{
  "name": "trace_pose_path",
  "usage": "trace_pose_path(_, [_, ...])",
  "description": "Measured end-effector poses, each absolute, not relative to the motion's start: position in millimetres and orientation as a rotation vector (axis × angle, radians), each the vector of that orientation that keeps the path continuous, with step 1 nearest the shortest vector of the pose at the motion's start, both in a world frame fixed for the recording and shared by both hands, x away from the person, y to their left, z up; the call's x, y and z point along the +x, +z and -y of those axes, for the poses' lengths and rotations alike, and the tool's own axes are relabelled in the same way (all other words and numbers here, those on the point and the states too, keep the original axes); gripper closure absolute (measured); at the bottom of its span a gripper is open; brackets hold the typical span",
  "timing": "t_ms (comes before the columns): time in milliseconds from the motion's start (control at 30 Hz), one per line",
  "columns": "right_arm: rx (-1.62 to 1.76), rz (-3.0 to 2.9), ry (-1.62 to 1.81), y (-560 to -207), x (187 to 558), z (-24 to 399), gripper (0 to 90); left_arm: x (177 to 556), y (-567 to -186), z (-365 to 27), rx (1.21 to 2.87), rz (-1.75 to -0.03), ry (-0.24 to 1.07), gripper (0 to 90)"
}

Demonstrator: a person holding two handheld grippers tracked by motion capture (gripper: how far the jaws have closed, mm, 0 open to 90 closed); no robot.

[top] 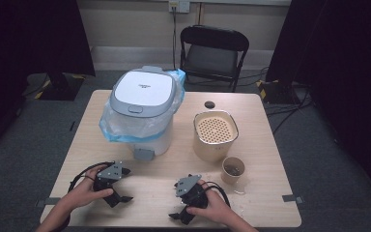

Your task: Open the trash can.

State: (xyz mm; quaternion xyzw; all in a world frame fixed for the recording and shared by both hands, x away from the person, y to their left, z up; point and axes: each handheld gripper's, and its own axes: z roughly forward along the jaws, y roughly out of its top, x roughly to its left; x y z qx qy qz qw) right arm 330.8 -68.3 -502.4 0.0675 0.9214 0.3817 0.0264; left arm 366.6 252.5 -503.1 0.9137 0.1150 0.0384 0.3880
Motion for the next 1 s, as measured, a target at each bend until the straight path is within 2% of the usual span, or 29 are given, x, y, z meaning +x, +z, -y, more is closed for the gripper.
trace_pose_path(833, [0.214, -2.844, 1.179, -502.4, 334.6, 67.7, 0.0, 366.1, -503.3, -251.7, 2.318, -0.308, 0.103, 0.0])
trace_pose_path(1000, [0.21, -2.847, 1.183, -502.5, 335.3, 67.7, 0.0, 367.6, -500.5, -253.1, 2.317, -0.337, 0.068, 1.6])
